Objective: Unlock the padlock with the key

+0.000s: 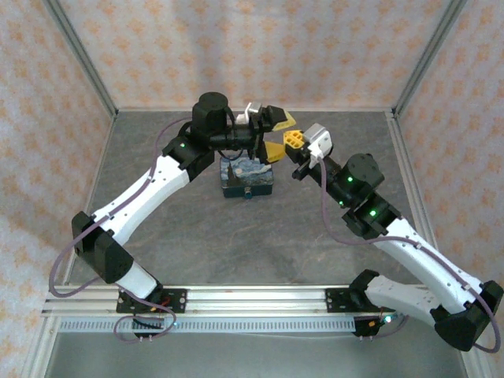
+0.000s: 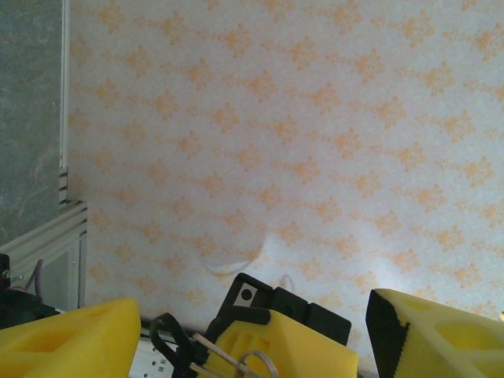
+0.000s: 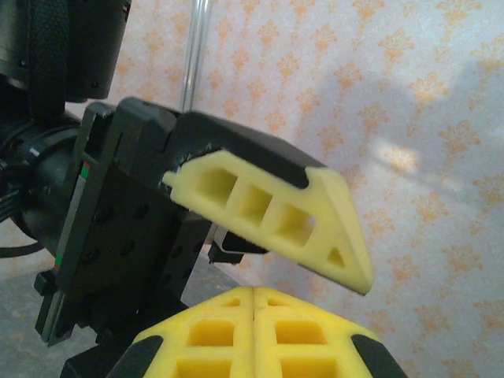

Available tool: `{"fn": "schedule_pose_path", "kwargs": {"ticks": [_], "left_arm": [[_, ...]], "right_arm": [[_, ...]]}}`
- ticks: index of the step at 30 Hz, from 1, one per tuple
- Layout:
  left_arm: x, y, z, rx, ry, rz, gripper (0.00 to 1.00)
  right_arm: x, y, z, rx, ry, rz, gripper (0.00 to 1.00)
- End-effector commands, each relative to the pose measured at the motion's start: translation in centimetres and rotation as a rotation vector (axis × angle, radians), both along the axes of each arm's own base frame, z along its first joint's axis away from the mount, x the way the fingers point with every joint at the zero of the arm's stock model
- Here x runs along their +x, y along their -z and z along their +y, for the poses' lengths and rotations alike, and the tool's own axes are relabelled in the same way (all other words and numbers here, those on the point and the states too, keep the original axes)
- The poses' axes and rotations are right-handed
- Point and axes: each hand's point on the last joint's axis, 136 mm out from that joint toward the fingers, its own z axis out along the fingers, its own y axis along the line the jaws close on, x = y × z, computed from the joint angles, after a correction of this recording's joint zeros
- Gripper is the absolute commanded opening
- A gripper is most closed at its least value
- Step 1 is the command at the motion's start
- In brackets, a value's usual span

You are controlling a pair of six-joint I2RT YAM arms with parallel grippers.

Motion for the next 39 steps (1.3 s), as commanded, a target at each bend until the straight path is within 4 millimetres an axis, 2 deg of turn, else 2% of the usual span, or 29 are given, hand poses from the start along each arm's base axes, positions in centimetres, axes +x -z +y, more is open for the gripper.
{"fn": "schedule_pose_path", "kwargs": {"ticks": [1, 3, 13, 22, 31, 33, 34, 36, 39], "left_arm": [[-0.7, -2.6, -0.2, -0.062, 0.030, -0.058, 0.78], [-0.8, -2.8, -0.2, -0.073, 0.031, -0.056, 0.76], [-1.1, -3.4, 0.0, -0.109, 0.033, -0.063, 0.48], [-0.1, -3.8, 1.9, -0.133, -0.042, -0.086, 0.23], [0.0, -3.8, 2.0, -0.118, -0.042, -0.118, 0.10], [-0.1, -3.3, 2.1, -0.092, -0.041, -0.122, 0.12], [-0.1, -2.9, 2.1, -0.065, -0.042, -0.119, 0.21], [-0.2, -2.0, 2.3, -0.022, -0.045, -0.120, 0.46], [-0.2, -1.1, 2.3, -0.014, -0.043, -0.099, 0.67]], "right_arm": [[0.0, 0.3, 0.0, -0.021, 0.012, -0.024, 0.00], [0.1, 0.7, 0.0, -0.029, 0.013, -0.021, 0.00], [-0.3, 0.9, 0.4, -0.035, -0.016, -0.014, 0.00], [-2.0, 3.1, 0.0, -0.050, -0.070, 0.061, 0.00], [-2.7, 4.6, -0.7, -0.067, -0.063, 0.108, 0.00], [-2.5, 4.5, -1.0, -0.061, -0.048, 0.109, 0.00], [-2.5, 4.4, -1.1, -0.054, -0.042, 0.109, 0.00], [-2.4, 4.1, -1.2, -0.036, -0.034, 0.107, 0.00], [-1.9, 3.6, -1.6, -0.021, 0.004, 0.096, 0.00]]}}
